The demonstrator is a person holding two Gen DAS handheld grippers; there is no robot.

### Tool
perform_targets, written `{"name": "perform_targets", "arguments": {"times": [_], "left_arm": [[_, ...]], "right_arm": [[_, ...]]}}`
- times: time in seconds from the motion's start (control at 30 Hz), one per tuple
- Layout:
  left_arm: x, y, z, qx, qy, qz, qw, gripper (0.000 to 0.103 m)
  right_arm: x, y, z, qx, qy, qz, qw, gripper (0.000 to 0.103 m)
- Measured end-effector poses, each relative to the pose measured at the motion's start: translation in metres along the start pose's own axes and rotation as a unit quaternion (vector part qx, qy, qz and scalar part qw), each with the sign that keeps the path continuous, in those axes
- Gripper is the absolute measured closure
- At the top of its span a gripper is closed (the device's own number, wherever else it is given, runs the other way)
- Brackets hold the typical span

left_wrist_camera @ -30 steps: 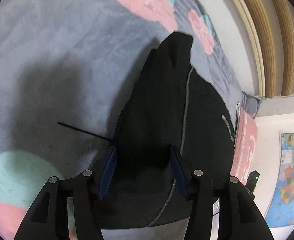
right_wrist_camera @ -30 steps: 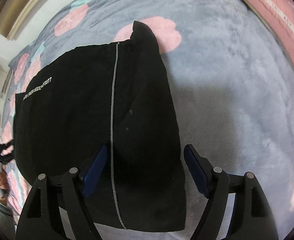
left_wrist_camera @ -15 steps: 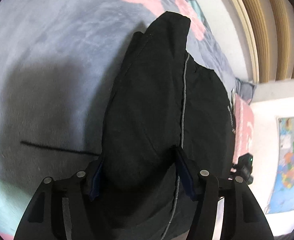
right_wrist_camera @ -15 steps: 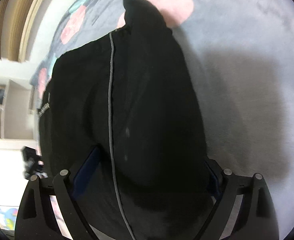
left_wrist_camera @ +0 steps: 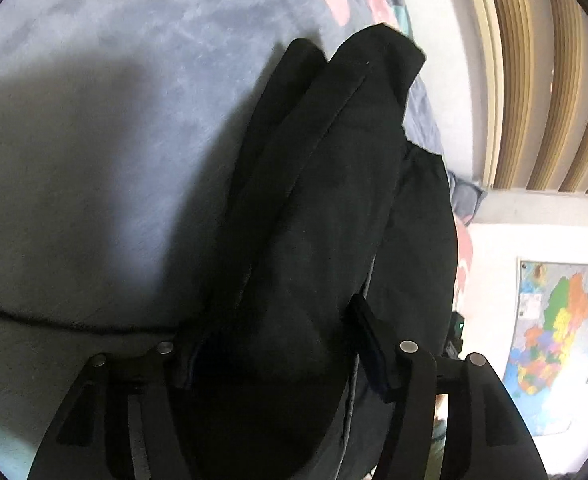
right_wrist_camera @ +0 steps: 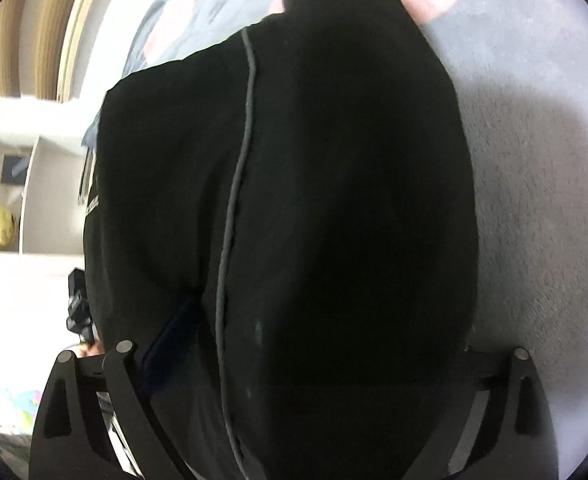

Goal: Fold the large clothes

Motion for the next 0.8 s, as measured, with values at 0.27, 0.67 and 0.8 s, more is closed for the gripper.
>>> {"name": "perform_targets", "arguments": {"times": [0.27, 0.67, 0.8], "left_arm": [[-0.058, 0.054, 0.039, 0.06, 0.088, 0.01, 0.9942, 0.069], [-0.187, 0.129, 0.18, 0.166, 0.139, 0.034, 0.9758, 0.069], [-0.192, 0.112, 0.219, 0.15, 0.124, 0.032, 0.9803, 0.069]], "right_arm": [[-0.036, -0.072, 0.031, -0.098, 0.046, 0.029, 0.994, 0.06], [-0.085, -0.183, 0.105, -0.202, 0.077, 0.023, 0.976, 0.061], [-0.087, -0.175, 0.107, -0.193, 0.065, 0.028, 0.979, 0.061]]}}
Point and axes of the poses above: each gripper's, at about its wrist camera, not at the fingertips, and x roughly the way its jaws point, y to its right, z to its underside, the point moved 4 cm from there along x, roughly the way its jaws point, and after that the axes turned 12 degrees about -z, right-handed, at the moved point
